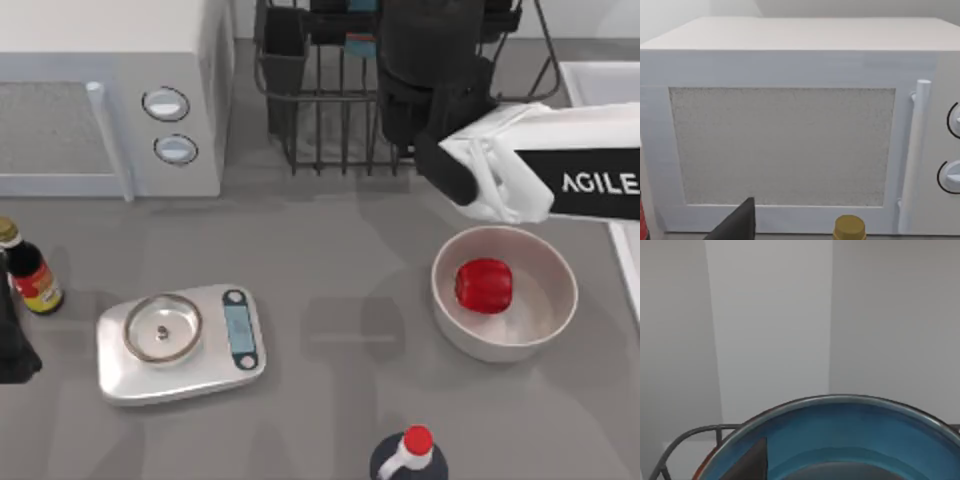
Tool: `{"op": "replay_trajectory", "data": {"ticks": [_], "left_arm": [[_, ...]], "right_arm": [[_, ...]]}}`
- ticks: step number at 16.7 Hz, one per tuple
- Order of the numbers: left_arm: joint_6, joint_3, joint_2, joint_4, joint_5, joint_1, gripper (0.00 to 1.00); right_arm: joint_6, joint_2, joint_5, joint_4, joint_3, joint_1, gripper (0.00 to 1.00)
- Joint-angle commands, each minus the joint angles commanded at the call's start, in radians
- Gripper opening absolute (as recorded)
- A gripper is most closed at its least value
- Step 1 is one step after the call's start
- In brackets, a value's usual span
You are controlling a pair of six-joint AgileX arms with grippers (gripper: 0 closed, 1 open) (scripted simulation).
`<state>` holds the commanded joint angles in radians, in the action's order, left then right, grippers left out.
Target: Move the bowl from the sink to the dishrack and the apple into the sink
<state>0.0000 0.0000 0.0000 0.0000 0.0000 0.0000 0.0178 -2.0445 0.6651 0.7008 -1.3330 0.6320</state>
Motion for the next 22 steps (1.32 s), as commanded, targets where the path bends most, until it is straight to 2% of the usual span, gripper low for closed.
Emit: {"op": "replay_trajectory", "data": {"ticks": [6, 10, 13, 17, 22], "left_arm": [[0.0, 0.0, 0.0, 0.0, 0.0, 0.0, 1.0], [0.0, 0.0, 0.0, 0.0, 0.0, 0.0, 1.0], [0.0, 0.0, 0.0, 0.0, 0.0, 0.0, 1.0], [0.0, 0.0, 0.0, 0.0, 0.0, 0.0, 1.0], [0.0, 0.0, 0.0, 0.0, 0.0, 0.0, 1.0]], "right_arm": [[0.0, 0.009, 0.0, -0.006, 0.004, -0.005, 1.0], [0.011, 0.133, -0.031, -0.085, 0.101, -0.123, 1.0], [0.022, 0.312, -0.109, -0.203, 0.264, -0.269, 1.0], [0.009, 0.582, -0.255, -0.403, 0.587, -0.437, 1.0], [-0.022, 1.098, -0.413, -0.584, 0.947, -0.525, 1.0]]}}
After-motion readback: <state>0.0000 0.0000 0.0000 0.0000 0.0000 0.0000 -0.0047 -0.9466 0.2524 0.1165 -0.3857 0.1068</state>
